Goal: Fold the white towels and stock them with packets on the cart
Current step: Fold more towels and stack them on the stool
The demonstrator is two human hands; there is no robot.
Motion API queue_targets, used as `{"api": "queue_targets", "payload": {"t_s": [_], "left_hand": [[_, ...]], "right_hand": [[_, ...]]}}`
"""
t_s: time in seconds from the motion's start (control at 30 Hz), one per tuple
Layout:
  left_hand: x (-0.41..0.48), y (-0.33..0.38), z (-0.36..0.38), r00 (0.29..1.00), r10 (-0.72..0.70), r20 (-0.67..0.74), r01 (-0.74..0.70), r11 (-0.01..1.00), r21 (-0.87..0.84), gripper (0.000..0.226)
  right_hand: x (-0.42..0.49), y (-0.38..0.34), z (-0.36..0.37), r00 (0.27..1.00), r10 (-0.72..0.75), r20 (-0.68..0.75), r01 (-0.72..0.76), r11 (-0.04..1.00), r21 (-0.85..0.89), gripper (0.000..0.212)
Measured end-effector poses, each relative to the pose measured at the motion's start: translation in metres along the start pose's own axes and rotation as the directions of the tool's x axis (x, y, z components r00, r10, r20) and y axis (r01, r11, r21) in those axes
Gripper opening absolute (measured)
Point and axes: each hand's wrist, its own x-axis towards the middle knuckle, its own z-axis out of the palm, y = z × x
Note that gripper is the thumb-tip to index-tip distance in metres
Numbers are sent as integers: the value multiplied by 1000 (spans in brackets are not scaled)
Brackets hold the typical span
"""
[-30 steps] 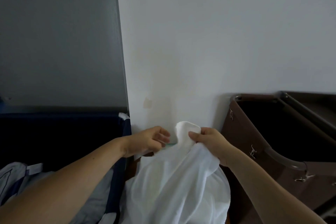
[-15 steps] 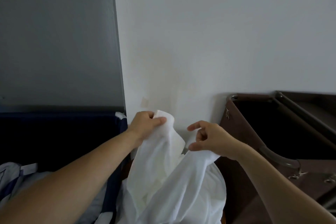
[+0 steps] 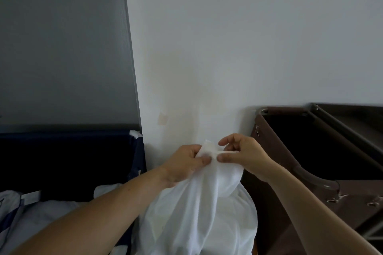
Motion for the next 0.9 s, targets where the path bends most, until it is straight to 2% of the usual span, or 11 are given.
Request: {"api": "queue_targets", "payload": {"t_s": [0.1,0.17,0.23,0.3,0.33,0.4,0.47,0.57,0.63,0.8,0.9], "left_hand": [[1,-3,-10,995,10,-94,-14,999,-36,21],[1,-5,-12,997,-8,-83,4,999,-46,23],[2,-6,-8,998,-35,-50,33,998,-54,27],[3,-5,-6,997,-41,-68,38,998,-47,30],[5,-1,-6,994,-32,-101,31,999,-11,31],[8,7,-9,981,17,-191,-2,997,80,35],[10,17,-10,972,58,-228,-33,993,109,35],[2,31,-1,987,106,-123,-108,994,-9,25],[-3,31,5,990,128,-58,-131,990,-56,26],[-6,26,4,990,141,-17,-142,990,-6,31],[-7,25,4,989,149,-19,-148,987,58,41]], "right_hand": [[-10,15,-3,995,100,13,-101,988,119,20],[-15,19,-2,993,96,-67,-84,984,159,11],[-17,17,1,984,32,-175,5,978,208,18],[-19,9,5,977,-56,-207,102,969,223,31],[-21,5,5,978,-89,-191,136,959,250,30],[-26,-9,6,983,-137,-120,166,944,284,14],[-27,-20,8,977,-200,-75,211,953,215,7],[-20,-32,13,960,-220,-175,232,972,48,10],[-13,-33,16,950,-193,-247,209,977,39,10],[-10,-27,21,948,-186,-258,204,978,45,8],[-6,-24,22,950,-172,-261,188,981,39,8]]}}
